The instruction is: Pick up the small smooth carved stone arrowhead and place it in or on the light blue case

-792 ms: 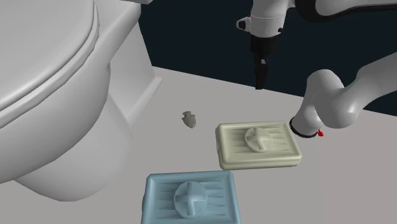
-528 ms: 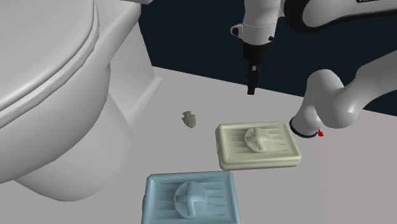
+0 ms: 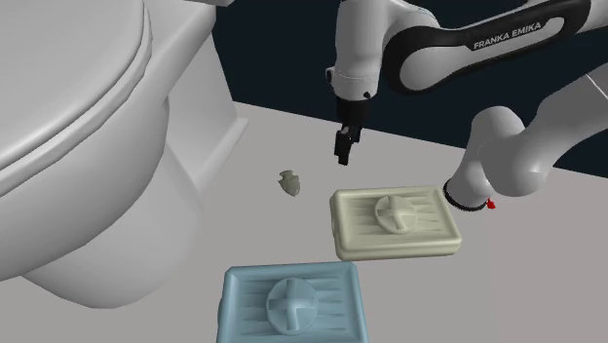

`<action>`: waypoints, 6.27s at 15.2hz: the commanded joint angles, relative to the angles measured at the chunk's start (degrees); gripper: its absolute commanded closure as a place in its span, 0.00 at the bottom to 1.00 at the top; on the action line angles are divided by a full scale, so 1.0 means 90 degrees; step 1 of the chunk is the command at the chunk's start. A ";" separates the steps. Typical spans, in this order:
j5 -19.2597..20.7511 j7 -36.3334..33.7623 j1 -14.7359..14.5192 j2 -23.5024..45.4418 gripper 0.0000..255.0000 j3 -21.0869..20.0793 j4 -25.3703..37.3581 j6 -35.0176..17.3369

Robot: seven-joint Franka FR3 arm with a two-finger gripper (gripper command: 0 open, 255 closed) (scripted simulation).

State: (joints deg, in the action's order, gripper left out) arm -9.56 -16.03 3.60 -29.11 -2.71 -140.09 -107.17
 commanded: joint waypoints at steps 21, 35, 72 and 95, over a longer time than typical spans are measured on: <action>0.0240 -0.2450 0.0411 0.4066 0.00 -0.0267 0.1204 -0.3532; 0.0235 -0.2447 0.0399 0.4232 1.00 -0.0275 0.1167 -0.3736; 0.0332 -0.2679 0.0439 0.2870 1.00 -0.0236 0.2374 -0.1176; 0.0601 -0.6063 -0.1056 0.3228 1.00 -0.1998 0.2950 -0.1233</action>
State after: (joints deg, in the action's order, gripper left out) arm -4.63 -68.99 -5.31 -1.02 -20.02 -114.71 -118.42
